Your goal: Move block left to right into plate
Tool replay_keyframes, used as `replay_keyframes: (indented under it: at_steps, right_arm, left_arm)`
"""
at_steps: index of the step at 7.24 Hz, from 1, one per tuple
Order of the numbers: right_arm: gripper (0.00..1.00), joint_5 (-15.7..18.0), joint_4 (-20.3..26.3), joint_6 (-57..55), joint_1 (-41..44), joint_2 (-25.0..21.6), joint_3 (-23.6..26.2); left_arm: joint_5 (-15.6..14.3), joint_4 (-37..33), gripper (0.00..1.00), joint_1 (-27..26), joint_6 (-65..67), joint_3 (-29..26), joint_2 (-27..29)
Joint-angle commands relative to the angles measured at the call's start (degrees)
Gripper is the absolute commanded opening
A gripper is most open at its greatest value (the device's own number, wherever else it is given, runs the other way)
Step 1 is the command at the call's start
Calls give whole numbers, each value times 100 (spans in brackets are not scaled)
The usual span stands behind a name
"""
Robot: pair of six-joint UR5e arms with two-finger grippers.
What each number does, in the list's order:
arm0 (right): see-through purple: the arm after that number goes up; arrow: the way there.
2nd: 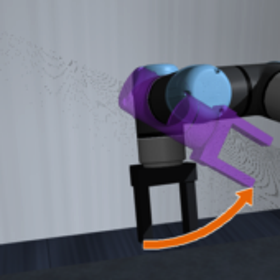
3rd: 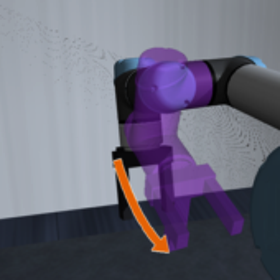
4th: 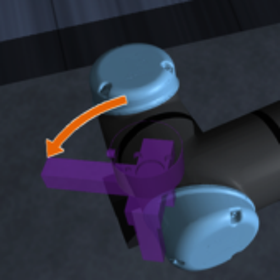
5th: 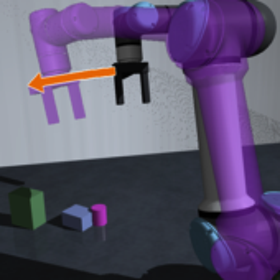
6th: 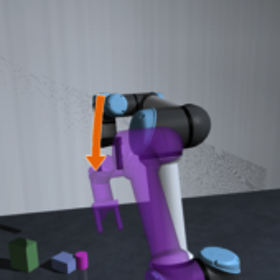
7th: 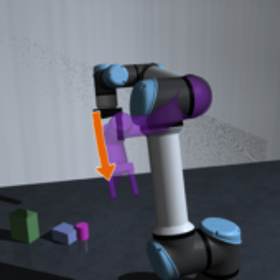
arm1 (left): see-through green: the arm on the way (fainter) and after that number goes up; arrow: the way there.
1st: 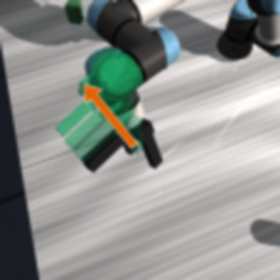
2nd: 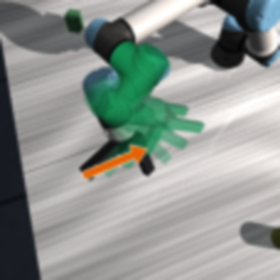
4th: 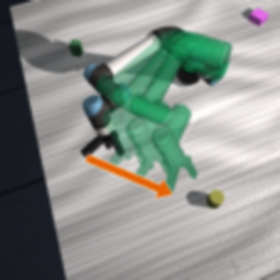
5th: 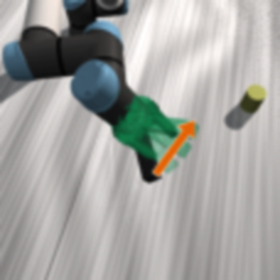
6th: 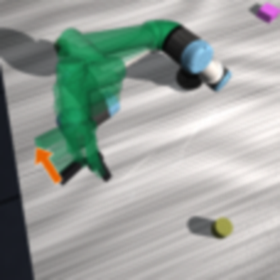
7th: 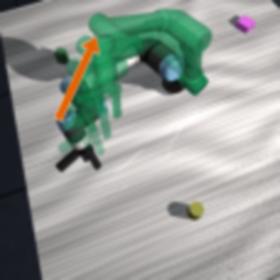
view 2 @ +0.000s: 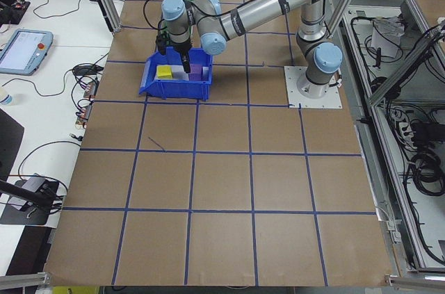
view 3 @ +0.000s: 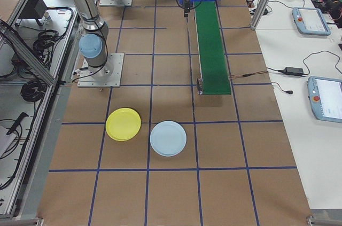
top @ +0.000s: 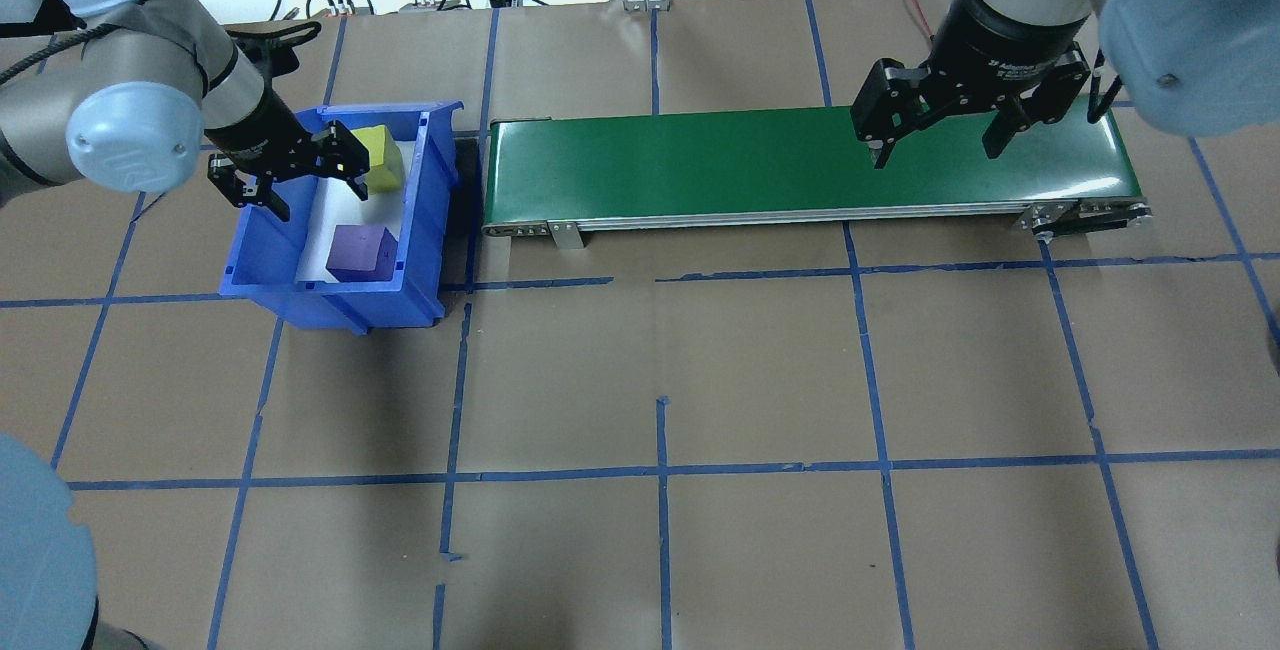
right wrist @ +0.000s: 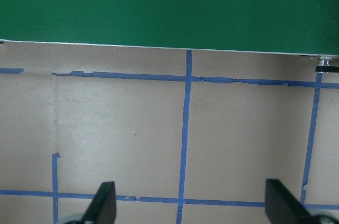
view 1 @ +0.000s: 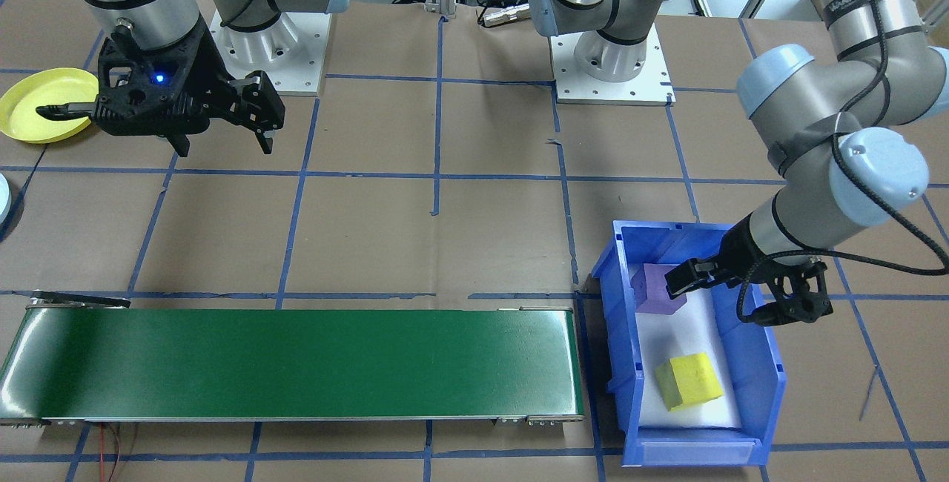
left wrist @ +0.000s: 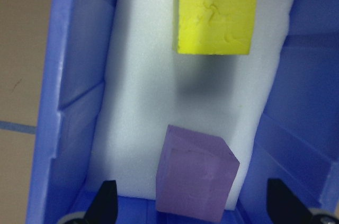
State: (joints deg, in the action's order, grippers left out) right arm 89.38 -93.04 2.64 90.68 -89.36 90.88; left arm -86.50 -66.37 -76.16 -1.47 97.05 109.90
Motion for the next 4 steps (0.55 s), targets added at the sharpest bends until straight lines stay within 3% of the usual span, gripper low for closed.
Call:
replay_keyframes:
  at_steps: [1,4]
  right_arm:
    - [100,-9,-3,0,3,7,0]
    - [100,0,-3,0,-6,-2,0]
  left_arm:
    - [10,230,100,-31,-11,235,66]
    - [19,160,100,-83,-308,288,-13]
